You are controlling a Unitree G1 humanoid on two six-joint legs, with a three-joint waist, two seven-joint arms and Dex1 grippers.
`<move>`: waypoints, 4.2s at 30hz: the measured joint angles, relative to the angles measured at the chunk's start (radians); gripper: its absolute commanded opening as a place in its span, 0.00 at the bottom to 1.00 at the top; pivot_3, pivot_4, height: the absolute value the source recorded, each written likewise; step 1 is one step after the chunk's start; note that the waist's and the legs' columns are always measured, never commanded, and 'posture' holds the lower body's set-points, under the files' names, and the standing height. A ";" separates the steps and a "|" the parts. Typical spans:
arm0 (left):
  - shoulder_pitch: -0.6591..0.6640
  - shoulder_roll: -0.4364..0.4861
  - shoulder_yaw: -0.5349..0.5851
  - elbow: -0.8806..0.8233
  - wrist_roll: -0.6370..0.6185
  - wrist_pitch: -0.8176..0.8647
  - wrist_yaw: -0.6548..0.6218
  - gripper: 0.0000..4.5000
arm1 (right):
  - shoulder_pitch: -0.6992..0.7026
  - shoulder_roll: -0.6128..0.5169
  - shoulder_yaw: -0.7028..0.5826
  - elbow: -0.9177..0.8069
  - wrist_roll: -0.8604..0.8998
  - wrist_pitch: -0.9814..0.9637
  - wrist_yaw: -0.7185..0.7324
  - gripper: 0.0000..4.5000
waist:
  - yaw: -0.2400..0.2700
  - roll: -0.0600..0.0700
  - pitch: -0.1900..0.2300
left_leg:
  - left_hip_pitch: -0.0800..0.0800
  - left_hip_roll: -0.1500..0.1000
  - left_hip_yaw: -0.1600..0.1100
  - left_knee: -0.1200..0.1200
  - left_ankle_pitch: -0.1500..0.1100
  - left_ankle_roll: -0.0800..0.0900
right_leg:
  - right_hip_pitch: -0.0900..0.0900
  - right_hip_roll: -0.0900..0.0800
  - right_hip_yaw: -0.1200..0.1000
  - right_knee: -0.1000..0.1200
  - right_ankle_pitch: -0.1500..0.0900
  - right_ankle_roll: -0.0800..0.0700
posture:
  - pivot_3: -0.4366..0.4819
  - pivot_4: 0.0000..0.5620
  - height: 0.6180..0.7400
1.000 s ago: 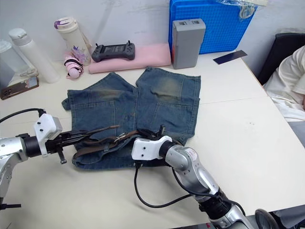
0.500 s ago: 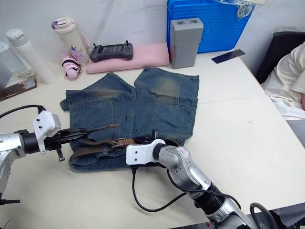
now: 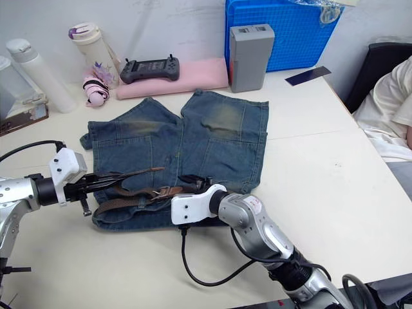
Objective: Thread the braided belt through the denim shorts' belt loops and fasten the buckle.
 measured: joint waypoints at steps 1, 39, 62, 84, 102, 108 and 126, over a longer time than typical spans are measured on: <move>0.000 0.000 0.000 0.000 0.000 0.000 0.000 0.00 | 0.002 0.000 0.000 -0.002 0.001 0.000 0.001 0.58 | 0.000 0.000 0.000 | 0.000 0.000 0.000 0.000 0.000 0.000 | 0.000 0.000 0.000 0.000 0.000 0.000 | 0.48 0.27 0.89; -0.002 0.065 0.015 0.041 -0.009 0.023 -0.037 0.00 | -0.076 0.124 0.018 0.092 -0.042 0.100 -0.048 0.04 | -0.003 0.000 0.000 | 0.000 0.001 0.002 0.002 -0.001 -0.001 | -0.001 0.002 0.002 0.002 0.000 -0.001 | 0.48 0.27 0.89; -0.004 0.109 0.015 0.069 0.025 -0.045 -0.111 0.00 | -0.076 0.132 0.018 0.103 -0.040 0.106 -0.053 0.04 | -0.004 0.000 0.000 | 0.000 0.001 0.003 0.003 -0.002 -0.001 | -0.002 0.002 0.002 0.003 0.000 -0.001 | 0.48 0.27 0.89; -0.023 0.024 -0.058 0.064 0.082 -0.150 -0.086 0.00 | -0.076 0.136 0.018 0.117 -0.037 0.108 -0.072 0.04 | -0.003 -0.001 0.000 | -0.001 0.001 0.003 0.007 -0.003 0.000 | -0.002 0.002 0.002 0.005 0.001 -0.001 | 0.48 0.27 0.89; -0.170 -0.165 -0.238 0.151 0.118 -0.142 -0.041 0.00 | -0.072 0.078 0.010 0.111 0.006 0.131 0.033 0.62 | -0.002 -0.002 -0.001 | -0.003 0.001 0.003 0.012 -0.004 0.000 | -0.002 0.002 0.002 0.007 0.001 -0.001 | 0.48 0.27 0.89; -0.197 -0.221 -0.264 0.185 0.128 -0.157 -0.022 0.00 | -0.026 -0.032 -0.163 -0.094 0.196 0.296 0.246 0.89 | 0.003 -0.002 -0.001 | -0.003 0.001 0.003 0.014 -0.005 0.001 | -0.001 0.002 0.002 0.007 0.001 0.000 | 0.48 0.27 0.89; -0.186 -0.270 -0.275 0.176 0.133 -0.168 0.009 0.00 | -0.129 -0.077 -0.141 0.017 0.269 0.264 0.125 0.89 | 0.004 -0.003 -0.002 | -0.004 0.000 0.003 0.015 -0.005 0.002 | -0.001 0.001 0.002 0.006 0.001 0.000 | 0.48 0.27 0.89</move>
